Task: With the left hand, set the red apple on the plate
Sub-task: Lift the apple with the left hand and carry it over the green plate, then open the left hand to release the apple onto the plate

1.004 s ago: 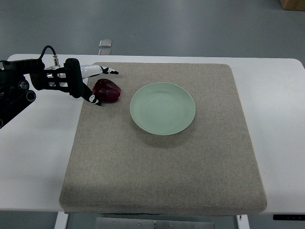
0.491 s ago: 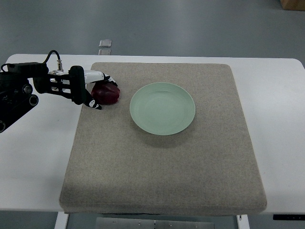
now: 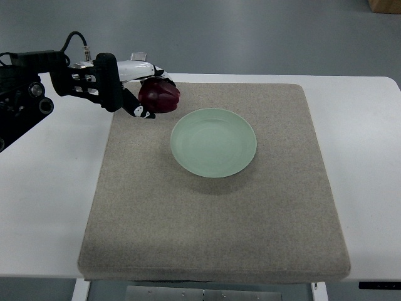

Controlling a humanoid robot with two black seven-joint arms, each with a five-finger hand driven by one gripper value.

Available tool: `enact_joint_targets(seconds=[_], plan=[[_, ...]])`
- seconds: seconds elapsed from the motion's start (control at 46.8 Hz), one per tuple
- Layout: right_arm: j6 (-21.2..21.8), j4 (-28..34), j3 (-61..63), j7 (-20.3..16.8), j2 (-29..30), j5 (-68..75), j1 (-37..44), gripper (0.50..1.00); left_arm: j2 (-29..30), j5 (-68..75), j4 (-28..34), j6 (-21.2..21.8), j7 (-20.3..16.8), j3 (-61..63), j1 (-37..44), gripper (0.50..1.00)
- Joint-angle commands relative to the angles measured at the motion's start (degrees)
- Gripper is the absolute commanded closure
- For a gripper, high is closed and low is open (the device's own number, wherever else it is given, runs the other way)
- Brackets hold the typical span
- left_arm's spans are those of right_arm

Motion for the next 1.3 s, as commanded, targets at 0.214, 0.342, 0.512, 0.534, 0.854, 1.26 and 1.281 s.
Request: enact_joint_targets(seconds=[0.214, 0.342, 0.512, 0.534, 0.854, 1.26, 1.281], plan=[[0.00, -0.01, 0.00, 0.00, 0.00, 0.00, -0.01, 0.572, -7.44, -0.16, 0.53, 1.65, 0.19, 6.81, -1.25, 1.000], [0.00, -0.01, 0.00, 0.00, 0.00, 0.00, -0.01, 0.570, -7.71, 0.19, 1.41, 3.06, 0.28, 8.83, -1.61, 1.000], [0.00, -0.01, 0.00, 0.00, 0.00, 0.00, -0.01, 0.570, -9.90, 0.54, 4.23, 3.24, 0.28, 9.01, -1.69, 0.933], [0.00, -0.01, 0.00, 0.00, 0.00, 0.00, -0.01, 0.572, -9.99, 0.54, 4.40, 3.24, 0.28, 9.01, -1.69, 0.881], [0.00, -0.01, 0.00, 0.00, 0.00, 0.00, -0.01, 0.572, -10.78, -0.51, 4.23, 3.24, 0.28, 9.10, -1.43, 0.504], [0.00, 0.08, 0.00, 0.00, 0.00, 0.00, -0.01, 0.572, -6.75, -24.66, 4.05, 3.24, 1.25, 10.24, -4.41, 0.504], [0.00, -0.01, 0.00, 0.00, 0.00, 0.00, -0.01, 0.572, -6.05, -26.77, 4.05, 3.24, 1.25, 10.24, -4.50, 0.504]])
